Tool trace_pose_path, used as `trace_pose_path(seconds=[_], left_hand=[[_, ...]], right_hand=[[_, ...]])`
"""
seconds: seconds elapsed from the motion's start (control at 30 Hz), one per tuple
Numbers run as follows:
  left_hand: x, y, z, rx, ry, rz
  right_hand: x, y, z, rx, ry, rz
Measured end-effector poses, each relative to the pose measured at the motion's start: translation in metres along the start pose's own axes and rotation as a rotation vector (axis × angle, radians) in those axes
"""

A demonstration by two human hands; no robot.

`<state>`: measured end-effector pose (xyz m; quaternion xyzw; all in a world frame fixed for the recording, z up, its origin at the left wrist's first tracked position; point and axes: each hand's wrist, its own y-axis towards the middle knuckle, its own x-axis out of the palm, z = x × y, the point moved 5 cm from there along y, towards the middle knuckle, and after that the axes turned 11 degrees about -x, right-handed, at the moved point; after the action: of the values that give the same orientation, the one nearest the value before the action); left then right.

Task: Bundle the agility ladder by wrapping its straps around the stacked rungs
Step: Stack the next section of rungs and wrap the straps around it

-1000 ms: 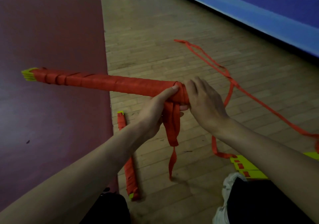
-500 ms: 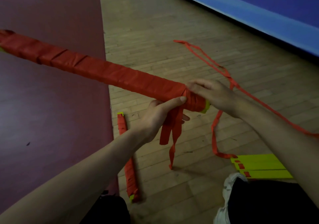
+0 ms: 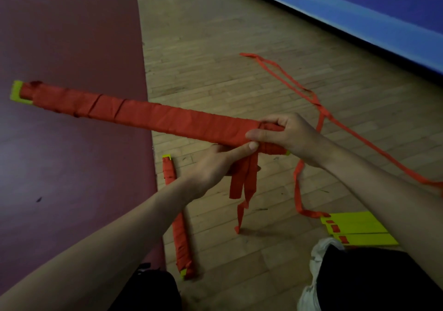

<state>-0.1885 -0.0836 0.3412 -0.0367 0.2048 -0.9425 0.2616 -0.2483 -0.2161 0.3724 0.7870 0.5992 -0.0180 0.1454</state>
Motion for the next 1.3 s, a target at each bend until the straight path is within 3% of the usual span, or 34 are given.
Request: trace_pose_path(seconds=[0.17, 0.27, 0.33, 0.37, 0.4, 0.47, 0.6, 0.73, 0.9, 1.0, 1.17, 1.3], left_hand=[[-0.002, -0.001, 0.005, 0.013, 0.074, 0.063], [-0.01, -0.009, 0.016, -0.017, 0.571, 0.163], [-0.016, -0.016, 0.033, 0.221, 0.935, 0.374], [-0.016, -0.022, 0.044, 0.397, 1.003, 0.483], [-0.017, -0.028, 0.052, 0.531, 1.007, 0.561], [-0.021, -0.025, 0.056, 0.595, 0.951, 0.556], [-0.026, 0.0, 0.037, 0.407, 1.037, 0.301], [-0.034, 0.002, 0.029, 0.236, 1.056, 0.148], [-0.029, -0.002, 0.008, -0.024, 0.669, -0.19], [-0.032, -0.005, 0.014, 0.017, 0.65, -0.194], [-0.047, -0.007, 0.017, 0.013, 0.469, -0.154], [-0.052, -0.002, 0.011, -0.028, 0.381, -0.103]], right_hand=[[-0.003, 0.006, 0.002, -0.007, -0.034, 0.078], [-0.008, 0.008, 0.007, 0.023, -0.12, 0.144], [-0.016, 0.008, 0.01, 0.052, -0.188, 0.173], [-0.019, 0.007, 0.01, 0.06, -0.204, 0.179], [-0.021, 0.006, 0.01, 0.067, -0.218, 0.179], [-0.024, 0.004, 0.01, 0.061, -0.263, 0.159], [-0.02, 0.001, 0.011, 0.071, -0.279, 0.066], [-0.007, -0.002, 0.002, 0.014, -0.291, -0.086], [0.007, -0.002, 0.0, 0.072, -0.21, -0.228], [0.0, -0.003, 0.006, 0.213, -0.05, -0.284], [-0.009, -0.011, 0.018, 0.303, 0.526, -0.264], [0.005, -0.015, 0.024, 0.282, 0.576, -0.339]])
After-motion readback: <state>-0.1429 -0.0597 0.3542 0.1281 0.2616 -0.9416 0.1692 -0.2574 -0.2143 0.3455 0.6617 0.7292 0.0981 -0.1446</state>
